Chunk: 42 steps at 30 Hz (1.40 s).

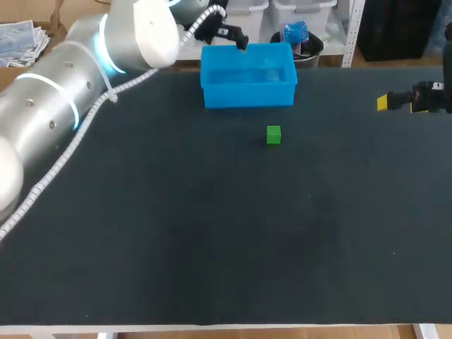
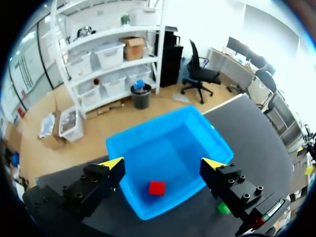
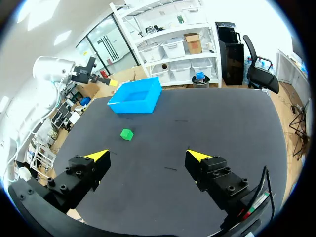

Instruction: Use the left arm to pick the red cube and place it into the blue plastic box first, then use the right arm to grasp the green cube and put it into the same blue plastic box after the first action is fully finished.

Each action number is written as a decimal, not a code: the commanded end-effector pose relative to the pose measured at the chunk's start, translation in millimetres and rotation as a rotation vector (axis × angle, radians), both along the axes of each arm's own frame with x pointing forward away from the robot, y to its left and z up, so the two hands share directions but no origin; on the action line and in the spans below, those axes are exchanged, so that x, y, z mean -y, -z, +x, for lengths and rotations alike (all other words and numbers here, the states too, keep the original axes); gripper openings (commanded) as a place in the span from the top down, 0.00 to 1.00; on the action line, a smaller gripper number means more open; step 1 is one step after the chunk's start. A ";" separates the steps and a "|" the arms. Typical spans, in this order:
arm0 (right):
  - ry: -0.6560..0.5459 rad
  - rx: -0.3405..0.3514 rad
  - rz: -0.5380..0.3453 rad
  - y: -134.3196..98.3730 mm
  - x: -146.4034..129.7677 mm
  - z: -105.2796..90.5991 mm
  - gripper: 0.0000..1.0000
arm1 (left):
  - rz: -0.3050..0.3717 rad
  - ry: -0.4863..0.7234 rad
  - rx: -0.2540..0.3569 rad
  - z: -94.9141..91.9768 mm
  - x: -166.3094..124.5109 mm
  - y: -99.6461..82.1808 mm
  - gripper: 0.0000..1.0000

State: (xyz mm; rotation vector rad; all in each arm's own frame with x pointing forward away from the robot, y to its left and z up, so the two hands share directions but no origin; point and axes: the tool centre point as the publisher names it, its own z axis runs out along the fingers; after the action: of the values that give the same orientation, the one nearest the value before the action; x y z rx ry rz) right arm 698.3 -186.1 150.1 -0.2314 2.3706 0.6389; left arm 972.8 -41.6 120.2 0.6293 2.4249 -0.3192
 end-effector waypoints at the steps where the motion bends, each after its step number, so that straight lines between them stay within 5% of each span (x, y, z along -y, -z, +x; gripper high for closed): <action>1: 0.001 -0.001 -0.002 0.2 -0.5 0.7 0.00 | -0.011 0.001 0.057 -42.2 -22.4 -25.2 0.00; 8: 0.001 -0.001 -0.002 0.2 -0.5 0.7 0.00 | -0.029 0.014 0.124 -85.1 -55.3 -51.9 0.00; 17: 0.001 -0.001 -0.002 0.2 -0.5 0.7 0.00 | -0.059 0.016 0.181 -149.4 -90.4 -64.1 0.00; 34: 0.001 -0.001 -0.002 0.2 -0.5 0.7 0.00 | -0.099 -0.005 0.121 -267.4 -152.1 -54.0 0.00; 42: 0.001 -0.001 -0.002 0.2 -0.5 0.7 0.00 | -0.108 0.021 0.080 -305.7 -168.5 -44.8 0.00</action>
State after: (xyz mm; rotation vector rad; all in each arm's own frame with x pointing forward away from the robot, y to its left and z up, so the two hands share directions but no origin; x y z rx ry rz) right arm 698.3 -186.1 150.1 -0.2314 2.3707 0.6389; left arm 731.3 86.8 164.9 0.6659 2.4952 -0.3633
